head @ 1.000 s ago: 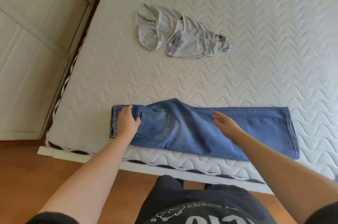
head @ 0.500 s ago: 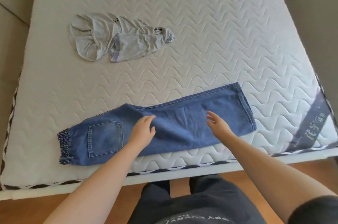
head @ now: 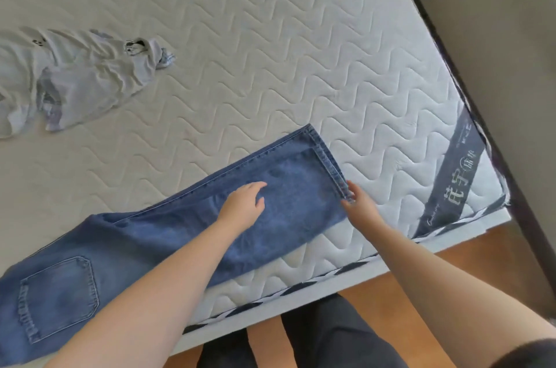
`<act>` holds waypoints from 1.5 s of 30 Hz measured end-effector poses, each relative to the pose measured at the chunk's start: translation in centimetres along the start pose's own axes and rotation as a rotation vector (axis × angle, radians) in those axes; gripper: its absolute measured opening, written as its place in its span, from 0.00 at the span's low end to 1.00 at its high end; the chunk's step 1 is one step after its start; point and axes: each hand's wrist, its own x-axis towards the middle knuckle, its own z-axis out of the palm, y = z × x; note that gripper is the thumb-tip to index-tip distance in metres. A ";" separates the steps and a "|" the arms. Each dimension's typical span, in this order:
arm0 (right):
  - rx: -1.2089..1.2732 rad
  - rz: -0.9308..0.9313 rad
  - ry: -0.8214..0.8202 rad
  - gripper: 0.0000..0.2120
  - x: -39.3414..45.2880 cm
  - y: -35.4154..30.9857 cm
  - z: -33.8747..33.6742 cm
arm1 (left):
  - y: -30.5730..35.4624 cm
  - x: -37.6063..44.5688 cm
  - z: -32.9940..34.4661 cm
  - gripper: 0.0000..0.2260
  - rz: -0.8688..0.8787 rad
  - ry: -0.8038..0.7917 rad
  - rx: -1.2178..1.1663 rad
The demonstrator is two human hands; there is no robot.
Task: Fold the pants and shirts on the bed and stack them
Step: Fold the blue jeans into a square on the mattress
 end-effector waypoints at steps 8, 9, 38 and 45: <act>-0.064 0.101 -0.010 0.24 7.3 2.9 0.1 | 4.3 11.0 2.6 0.23 0.053 -0.046 0.053; -0.090 0.096 -0.017 0.24 7.9 3.1 0.2 | 4.8 12.2 3.0 0.26 0.044 -0.064 0.086; -0.088 0.106 0.162 0.14 6.3 0.5 1.1 | 7.0 21.9 -1.8 0.11 0.123 0.060 0.162; -0.019 0.153 0.063 0.17 8.0 2.0 1.6 | 7.9 22.7 0.9 0.11 -0.034 -0.006 0.042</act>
